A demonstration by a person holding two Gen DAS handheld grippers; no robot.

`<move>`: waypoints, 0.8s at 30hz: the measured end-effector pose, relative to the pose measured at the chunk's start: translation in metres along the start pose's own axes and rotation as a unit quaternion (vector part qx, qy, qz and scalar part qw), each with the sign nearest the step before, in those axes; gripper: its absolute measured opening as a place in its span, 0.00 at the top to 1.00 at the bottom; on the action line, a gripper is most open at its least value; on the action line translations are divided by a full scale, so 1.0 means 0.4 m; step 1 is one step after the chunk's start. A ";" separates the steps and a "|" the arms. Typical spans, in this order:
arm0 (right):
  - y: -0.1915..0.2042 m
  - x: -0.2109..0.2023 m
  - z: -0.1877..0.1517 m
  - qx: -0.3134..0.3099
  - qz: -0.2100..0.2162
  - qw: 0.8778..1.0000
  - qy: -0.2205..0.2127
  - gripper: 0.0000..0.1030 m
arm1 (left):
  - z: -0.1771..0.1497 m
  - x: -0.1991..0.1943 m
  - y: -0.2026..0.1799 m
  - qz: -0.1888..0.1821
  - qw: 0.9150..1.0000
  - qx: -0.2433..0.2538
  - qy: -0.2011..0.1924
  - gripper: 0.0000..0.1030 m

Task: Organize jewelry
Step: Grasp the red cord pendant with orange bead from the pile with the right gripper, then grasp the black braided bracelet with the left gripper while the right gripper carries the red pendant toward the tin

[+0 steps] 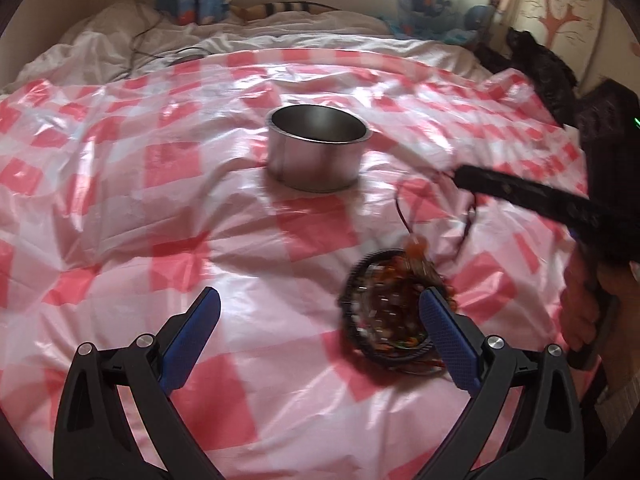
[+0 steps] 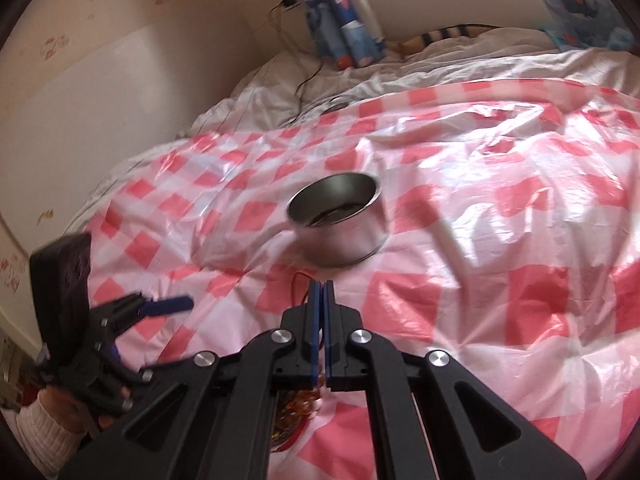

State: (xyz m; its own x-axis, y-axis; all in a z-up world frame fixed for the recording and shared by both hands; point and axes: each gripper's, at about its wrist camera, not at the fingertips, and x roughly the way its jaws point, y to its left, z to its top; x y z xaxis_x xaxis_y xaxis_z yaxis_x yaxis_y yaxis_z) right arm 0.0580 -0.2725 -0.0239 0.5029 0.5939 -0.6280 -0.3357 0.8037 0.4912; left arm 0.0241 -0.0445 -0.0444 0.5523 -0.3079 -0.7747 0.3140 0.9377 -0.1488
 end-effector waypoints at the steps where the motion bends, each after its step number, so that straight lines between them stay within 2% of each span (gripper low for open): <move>1: -0.012 -0.008 0.004 0.011 -0.002 1.000 -0.008 0.98 | -0.002 0.001 -0.011 -0.008 1.000 0.010 -0.002 0.07; 7: -0.065 -0.016 0.012 0.048 -0.024 0.998 -0.022 0.97 | -0.023 -0.012 -0.084 -0.060 0.995 0.074 -0.034 0.07; 9: -0.071 -0.014 0.011 0.054 -0.024 0.998 -0.021 0.97 | -0.031 -0.024 -0.109 -0.094 0.990 0.095 -0.046 0.07; 11: -0.070 -0.015 0.012 0.056 -0.020 0.998 -0.022 0.97 | -0.038 -0.031 -0.133 -0.101 0.987 0.117 -0.050 0.10; 15: -0.063 -0.010 0.009 0.051 -0.018 0.998 -0.019 0.97 | -0.060 -0.011 -0.169 -0.075 0.983 0.166 -0.030 0.38; 18: -0.059 -0.005 0.007 0.049 -0.015 0.999 -0.016 0.97 | -0.071 0.011 -0.172 -0.082 0.982 0.170 -0.003 0.45; 20: -0.056 -0.002 0.007 0.049 -0.015 0.999 -0.015 0.97 | -0.077 0.011 -0.176 -0.085 0.981 0.176 -0.003 0.48; 21: -0.056 -0.002 0.007 0.049 -0.014 0.999 -0.015 0.97 | -0.080 0.008 -0.182 -0.084 0.980 0.181 -0.008 0.58; 22: -0.057 -0.002 0.008 0.049 -0.013 0.999 -0.015 0.97 | -0.083 0.006 -0.184 -0.100 0.978 0.185 -0.011 0.75; 23: -0.056 -0.001 0.008 0.049 -0.013 0.999 -0.014 0.97 | -0.086 0.007 -0.184 -0.109 0.977 0.184 -0.011 0.79; 24: -0.055 -0.001 0.007 0.049 -0.013 0.999 -0.014 0.97 | -0.088 0.013 -0.185 -0.105 0.977 0.185 -0.007 0.88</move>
State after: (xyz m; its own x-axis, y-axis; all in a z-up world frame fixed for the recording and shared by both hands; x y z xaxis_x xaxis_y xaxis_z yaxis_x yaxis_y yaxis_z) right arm 0.0675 -0.2905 -0.0325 0.5327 0.5704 -0.6252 -0.2437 0.8109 0.5321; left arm -0.0236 -0.1099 -0.0589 0.4562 -0.4920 -0.7415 0.6777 0.7321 -0.0689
